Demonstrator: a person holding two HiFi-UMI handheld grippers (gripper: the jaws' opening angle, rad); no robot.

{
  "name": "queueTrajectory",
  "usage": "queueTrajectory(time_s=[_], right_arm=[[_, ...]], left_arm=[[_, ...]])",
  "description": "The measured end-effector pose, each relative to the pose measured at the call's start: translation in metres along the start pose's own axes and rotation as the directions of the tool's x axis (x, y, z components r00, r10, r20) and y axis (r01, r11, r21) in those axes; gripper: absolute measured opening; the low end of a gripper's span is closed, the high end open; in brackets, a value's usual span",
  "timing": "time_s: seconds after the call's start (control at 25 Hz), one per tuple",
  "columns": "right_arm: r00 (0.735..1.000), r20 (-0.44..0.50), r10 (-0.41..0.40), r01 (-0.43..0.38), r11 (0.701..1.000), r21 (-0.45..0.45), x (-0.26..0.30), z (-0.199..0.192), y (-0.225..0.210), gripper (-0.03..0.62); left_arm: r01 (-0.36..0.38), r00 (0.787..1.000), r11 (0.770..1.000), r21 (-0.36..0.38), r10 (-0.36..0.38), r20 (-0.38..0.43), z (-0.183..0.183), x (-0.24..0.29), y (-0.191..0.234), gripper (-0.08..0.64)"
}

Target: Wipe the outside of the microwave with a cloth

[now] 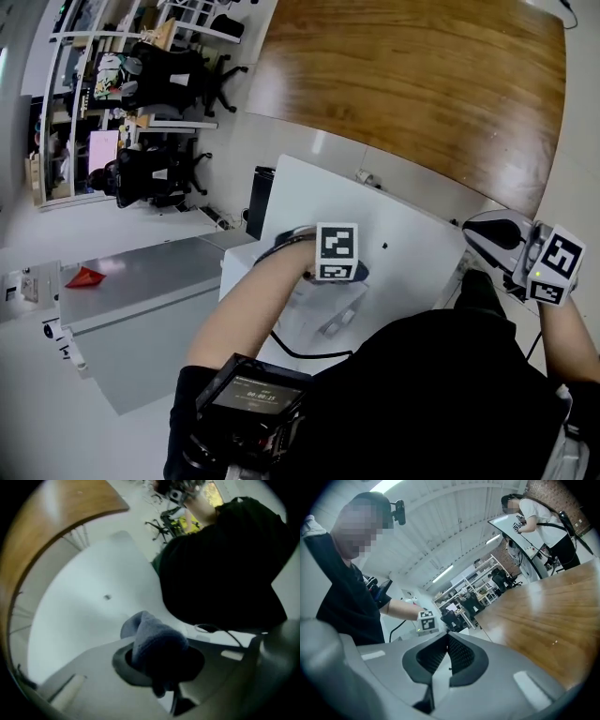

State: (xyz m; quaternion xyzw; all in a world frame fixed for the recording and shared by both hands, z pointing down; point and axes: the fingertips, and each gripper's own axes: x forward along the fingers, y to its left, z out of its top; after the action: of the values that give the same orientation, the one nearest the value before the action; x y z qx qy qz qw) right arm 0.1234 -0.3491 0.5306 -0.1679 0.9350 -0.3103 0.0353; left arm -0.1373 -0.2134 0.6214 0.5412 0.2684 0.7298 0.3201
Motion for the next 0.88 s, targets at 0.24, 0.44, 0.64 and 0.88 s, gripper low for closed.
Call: queueTrajectory(time_s=[0.24, 0.44, 0.64, 0.88], right_arm=[[1.000, -0.020, -0.011, 0.012, 1.000, 0.029, 0.001, -0.016, -0.008, 0.005], [0.999, -0.026, -0.036, 0.038, 0.998, 0.052, -0.012, -0.022, -0.016, 0.005], [1.000, -0.012, -0.024, 0.025, 0.999, 0.035, -0.010, -0.013, -0.009, 0.005], [1.000, 0.004, 0.022, -0.022, 1.000, -0.001, -0.004, 0.003, 0.007, 0.005]], left_arm=[[-0.331, 0.929, 0.869, -0.368, 0.233, -0.287, -0.185, -0.074, 0.098, 0.052], [-0.236, 0.945, 0.865, -0.442, 0.099, -0.313, -0.210, -0.043, 0.087, 0.051], [-0.108, 0.961, 0.928, -0.356, 0.005, -0.278, -0.155, -0.025, 0.049, 0.051], [0.081, 0.982, 0.996, -0.044, -0.087, -0.165, -0.014, 0.019, -0.042, 0.051]])
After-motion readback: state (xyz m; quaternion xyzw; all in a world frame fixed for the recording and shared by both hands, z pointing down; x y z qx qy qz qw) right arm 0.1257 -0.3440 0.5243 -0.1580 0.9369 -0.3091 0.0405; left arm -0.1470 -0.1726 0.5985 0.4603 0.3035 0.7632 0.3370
